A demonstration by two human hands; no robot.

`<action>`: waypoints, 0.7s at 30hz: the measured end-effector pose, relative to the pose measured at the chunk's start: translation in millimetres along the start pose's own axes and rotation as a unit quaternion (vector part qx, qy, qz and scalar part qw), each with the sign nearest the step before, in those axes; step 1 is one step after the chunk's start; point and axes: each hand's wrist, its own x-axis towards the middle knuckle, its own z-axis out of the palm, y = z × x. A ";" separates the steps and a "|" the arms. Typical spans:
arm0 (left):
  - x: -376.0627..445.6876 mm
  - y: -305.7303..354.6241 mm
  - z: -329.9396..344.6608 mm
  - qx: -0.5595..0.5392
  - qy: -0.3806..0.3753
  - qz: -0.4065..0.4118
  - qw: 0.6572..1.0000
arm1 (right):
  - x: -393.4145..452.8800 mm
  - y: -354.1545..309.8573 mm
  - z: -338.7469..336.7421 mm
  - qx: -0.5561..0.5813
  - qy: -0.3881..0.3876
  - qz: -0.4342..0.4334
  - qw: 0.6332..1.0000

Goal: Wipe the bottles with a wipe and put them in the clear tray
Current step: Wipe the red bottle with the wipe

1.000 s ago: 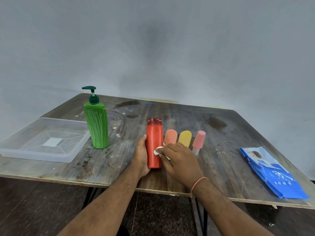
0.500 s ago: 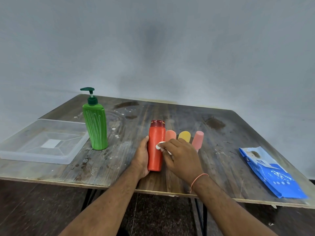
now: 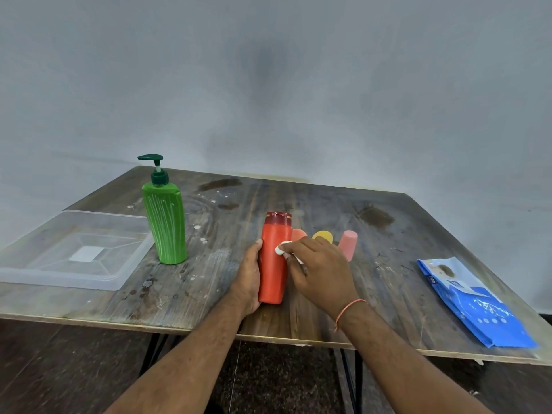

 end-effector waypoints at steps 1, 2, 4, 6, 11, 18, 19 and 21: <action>0.1 -0.7 -0.1 0.000 -0.001 -0.002 1.000 | -3.0 0.1 0.3 0.004 -0.009 -0.007 1.000; 0.3 -1.0 -0.4 0.000 -0.001 -0.003 1.000 | -6.7 0.5 0.8 0.007 -0.019 -0.018 1.000; -0.2 -0.6 -1.1 0.000 -0.002 0.000 1.000 | -14.4 0.5 1.3 0.004 -0.038 -0.043 0.998; -2.1 0.2 0.0 -0.002 -0.007 0.003 1.000 | -18.3 -1.1 -0.6 -0.013 -0.042 -0.061 0.997; -6.3 -0.2 4.4 0.010 -0.020 0.022 1.000 | 1.6 -0.1 -4.8 -0.036 0.006 -0.042 0.998; -7.6 1.9 5.3 0.013 -0.014 0.027 0.999 | 8.1 3.1 -6.1 -0.025 0.005 -0.035 0.999; -7.0 1.6 4.4 0.012 -0.009 0.022 1.000 | 2.4 1.2 -6.6 -0.029 -0.009 -0.053 0.998; -7.0 1.3 3.3 0.017 -0.011 0.015 1.000 | -7.4 -0.6 -6.5 -0.040 -0.030 -0.079 0.996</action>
